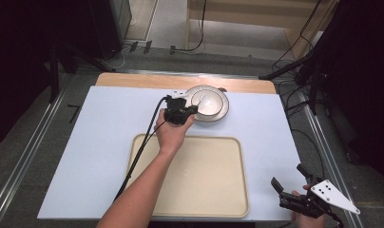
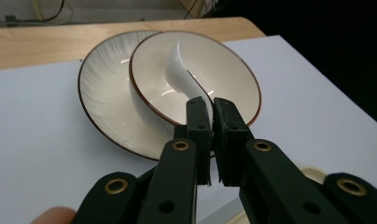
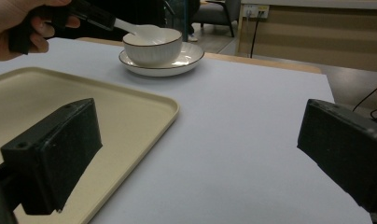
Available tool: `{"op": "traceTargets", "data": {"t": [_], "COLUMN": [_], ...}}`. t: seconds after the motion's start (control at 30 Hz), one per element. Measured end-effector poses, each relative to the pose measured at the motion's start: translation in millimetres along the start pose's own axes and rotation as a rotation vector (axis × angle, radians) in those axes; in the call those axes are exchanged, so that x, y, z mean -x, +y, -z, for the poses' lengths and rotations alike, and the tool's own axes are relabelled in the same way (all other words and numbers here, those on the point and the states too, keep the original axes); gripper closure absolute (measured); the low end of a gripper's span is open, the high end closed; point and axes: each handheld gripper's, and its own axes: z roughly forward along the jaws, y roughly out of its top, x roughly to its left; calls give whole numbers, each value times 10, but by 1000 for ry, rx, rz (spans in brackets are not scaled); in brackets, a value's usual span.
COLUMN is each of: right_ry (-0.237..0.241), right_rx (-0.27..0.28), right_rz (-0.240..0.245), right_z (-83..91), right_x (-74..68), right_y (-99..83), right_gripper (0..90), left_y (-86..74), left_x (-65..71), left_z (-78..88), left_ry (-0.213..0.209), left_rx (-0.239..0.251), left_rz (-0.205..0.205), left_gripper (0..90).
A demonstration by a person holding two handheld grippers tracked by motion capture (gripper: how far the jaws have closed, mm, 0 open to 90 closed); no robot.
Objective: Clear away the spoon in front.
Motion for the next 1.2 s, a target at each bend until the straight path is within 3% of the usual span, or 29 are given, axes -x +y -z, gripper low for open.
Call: {"op": "traceTargets", "data": {"t": [0.43, 0.8, 1.0, 1.2], "right_ry": [-13, -10, -12, -14], "right_rx": [0, -2, -1, -6], "right_rz": [-10, -2, 6, 8], "right_z": [11, 6, 11, 0], "right_x": [32, 4, -5, -10], "right_y": [-12, -3, 3, -1], "right_gripper": [0, 0, 0, 0], "left_y": [-46, -175, -275, -368], "left_x": [-42, -72, -122, -161], "left_z": [383, 681, 838, 997], "left_ry": [-29, -20, -24, -21], "left_rx": [87, 133, 160, 183], "left_rz": [10, 7, 48, 55], "left_gripper": [869, 868, 868, 868]}}
